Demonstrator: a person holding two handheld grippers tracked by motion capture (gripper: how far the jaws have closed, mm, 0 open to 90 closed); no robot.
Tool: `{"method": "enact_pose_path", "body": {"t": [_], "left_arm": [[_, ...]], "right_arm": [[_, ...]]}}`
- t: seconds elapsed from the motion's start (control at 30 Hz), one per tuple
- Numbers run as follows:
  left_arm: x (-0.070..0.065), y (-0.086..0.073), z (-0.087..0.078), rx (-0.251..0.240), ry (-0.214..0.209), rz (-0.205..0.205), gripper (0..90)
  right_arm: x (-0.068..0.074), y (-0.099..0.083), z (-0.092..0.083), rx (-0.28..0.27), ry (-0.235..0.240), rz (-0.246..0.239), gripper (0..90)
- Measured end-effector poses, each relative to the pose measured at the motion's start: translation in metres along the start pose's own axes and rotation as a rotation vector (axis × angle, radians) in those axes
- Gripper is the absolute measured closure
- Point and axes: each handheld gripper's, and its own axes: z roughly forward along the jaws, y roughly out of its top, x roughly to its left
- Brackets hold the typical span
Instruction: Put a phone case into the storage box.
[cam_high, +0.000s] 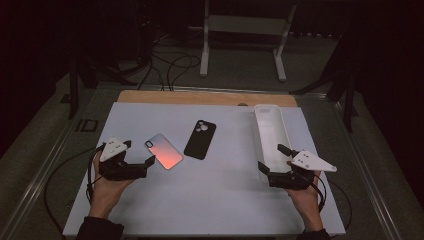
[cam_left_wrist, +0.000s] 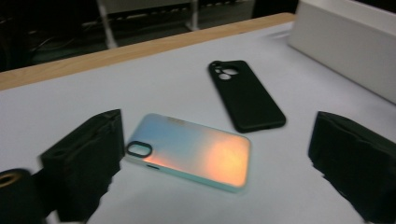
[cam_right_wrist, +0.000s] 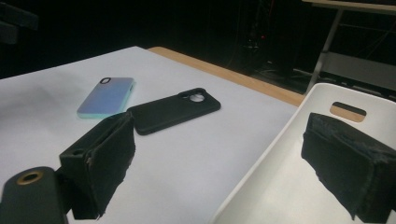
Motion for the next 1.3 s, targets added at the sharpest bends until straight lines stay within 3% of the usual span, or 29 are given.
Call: {"method": "enact_pose_path", "body": {"t": [0.1, 0.2, 0.43, 0.67, 0.87, 1.3], "left_arm": [[0.0, 0.003, 0.006, 0.006, -0.001, 0.001, 15.9], [-0.002, 0.006, 0.012, -0.007, 0.017, 0.027, 25.7], [-0.002, 0.019, 0.028, -0.028, -0.012, 0.042, 50.7], [-0.002, 0.028, 0.057, 0.041, -0.083, 0.023, 70.9], [-0.003, 0.026, 0.078, 0.092, -0.083, 0.021, 88.6], [-0.009, 0.019, 0.11, 0.152, -0.101, 0.01, 90.0]], "right_arm": [[0.0, 0.0, 0.001, 0.002, 0.0, -0.005, 9.4], [0.0, 0.0, 0.001, 0.0, 0.0, -0.004, 9.4], [-0.001, -0.001, 0.0, -0.008, -0.006, -0.003, 9.4], [-0.001, -0.001, 0.0, -0.005, 0.0, -0.003, 9.4], [0.0, -0.001, 0.002, 0.0, 0.008, -0.002, 9.4], [0.001, -0.002, 0.003, 0.005, 0.012, -0.006, 9.4]]}}
